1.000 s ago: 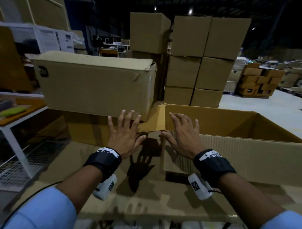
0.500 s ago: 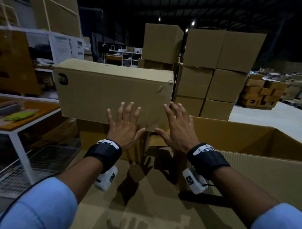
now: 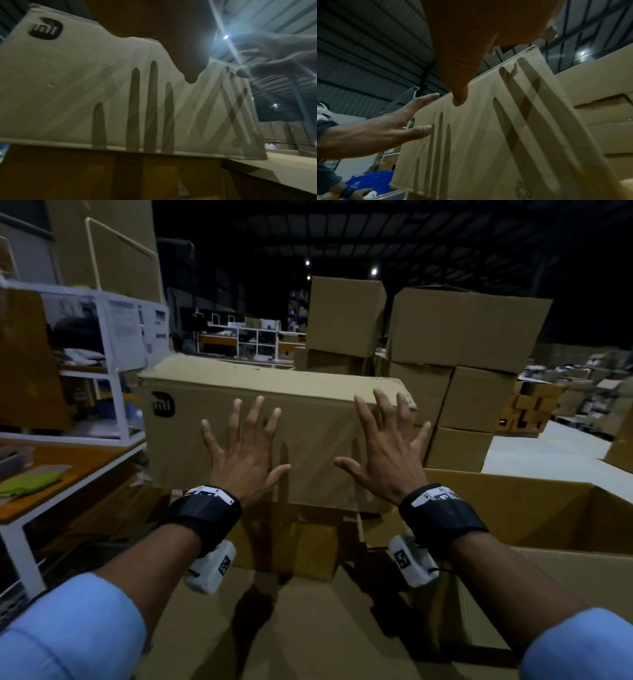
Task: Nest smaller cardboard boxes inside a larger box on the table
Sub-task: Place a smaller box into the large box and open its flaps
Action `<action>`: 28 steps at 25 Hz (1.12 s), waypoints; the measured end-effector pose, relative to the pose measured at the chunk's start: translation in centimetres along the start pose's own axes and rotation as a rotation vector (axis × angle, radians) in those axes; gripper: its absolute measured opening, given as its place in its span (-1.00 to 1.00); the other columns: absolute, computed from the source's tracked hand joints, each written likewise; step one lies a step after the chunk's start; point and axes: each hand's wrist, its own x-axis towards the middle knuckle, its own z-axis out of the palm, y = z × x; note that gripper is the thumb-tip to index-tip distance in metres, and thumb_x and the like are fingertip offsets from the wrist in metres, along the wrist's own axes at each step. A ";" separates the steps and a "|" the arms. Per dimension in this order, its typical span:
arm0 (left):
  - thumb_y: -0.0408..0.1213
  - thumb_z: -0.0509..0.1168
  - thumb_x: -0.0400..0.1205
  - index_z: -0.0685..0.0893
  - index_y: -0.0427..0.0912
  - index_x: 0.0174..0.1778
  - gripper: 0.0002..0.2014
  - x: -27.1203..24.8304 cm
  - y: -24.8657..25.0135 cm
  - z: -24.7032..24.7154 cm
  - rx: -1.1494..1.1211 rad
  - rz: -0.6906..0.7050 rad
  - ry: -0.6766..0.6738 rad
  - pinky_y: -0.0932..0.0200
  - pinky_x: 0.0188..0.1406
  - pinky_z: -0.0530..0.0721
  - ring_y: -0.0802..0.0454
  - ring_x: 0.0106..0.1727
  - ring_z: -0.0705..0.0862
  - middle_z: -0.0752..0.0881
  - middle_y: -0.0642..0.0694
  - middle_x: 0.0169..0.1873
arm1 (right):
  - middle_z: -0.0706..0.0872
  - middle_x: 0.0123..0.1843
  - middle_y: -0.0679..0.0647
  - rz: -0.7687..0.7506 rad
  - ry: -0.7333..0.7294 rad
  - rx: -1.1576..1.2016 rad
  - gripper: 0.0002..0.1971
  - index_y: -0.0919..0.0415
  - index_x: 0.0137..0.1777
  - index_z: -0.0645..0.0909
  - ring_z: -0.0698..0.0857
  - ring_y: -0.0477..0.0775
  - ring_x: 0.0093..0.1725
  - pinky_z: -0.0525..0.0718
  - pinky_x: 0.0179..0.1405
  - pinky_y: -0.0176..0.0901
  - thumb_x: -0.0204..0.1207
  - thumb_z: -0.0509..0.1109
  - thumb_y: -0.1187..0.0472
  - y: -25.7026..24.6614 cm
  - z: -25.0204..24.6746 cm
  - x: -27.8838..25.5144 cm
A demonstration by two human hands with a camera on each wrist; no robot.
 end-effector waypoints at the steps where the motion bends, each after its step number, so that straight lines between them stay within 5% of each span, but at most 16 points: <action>1: 0.36 0.31 0.49 -0.27 0.13 0.72 0.08 0.7 -1.5 0.0 -0.005 0.008 0.010 -0.77 0.42 -0.19 -0.22 0.71 -0.37 -0.33 -0.05 0.73 | -0.19 0.77 0.05 0.025 -0.002 -0.026 0.11 -0.20 0.72 -0.17 -0.26 0.34 0.72 -0.05 0.34 0.91 0.33 0.41 -0.47 -0.8 0.1 0.9; 10: 0.43 0.33 0.44 -0.25 0.16 0.71 0.12 4.7 -11.0 -0.5 -0.037 -0.084 0.010 -0.77 0.43 -0.17 -0.22 0.71 -0.36 -0.29 -0.01 0.73 | -0.16 0.75 -0.03 0.269 -0.082 -0.026 0.12 -0.28 0.69 -0.15 -0.27 0.30 0.72 0.04 0.38 0.88 0.30 0.55 -0.34 -0.9 0.6 4.4; 19: 0.56 0.31 0.28 -0.15 0.20 0.71 0.19 6.5 -14.5 -0.9 -0.095 -0.130 -0.023 -0.82 0.37 -0.15 -0.20 0.71 -0.34 -0.24 0.04 0.72 | 0.11 0.69 -0.01 0.251 -0.038 0.015 0.07 -0.27 0.65 0.09 -0.04 0.27 0.66 0.33 0.36 0.70 0.19 0.59 -0.38 -0.6 1.5 4.6; 28: 0.34 0.59 0.20 0.17 0.16 0.65 0.14 6.4 -15.3 -1.9 -0.185 -0.087 -0.028 -0.77 0.32 0.24 -0.20 0.67 -0.03 0.11 -0.02 0.68 | 0.19 0.65 -0.03 0.238 -0.013 0.002 0.09 -0.24 0.64 0.16 0.04 0.23 0.61 0.36 0.35 0.64 0.14 0.62 -0.37 -0.3 2.1 4.4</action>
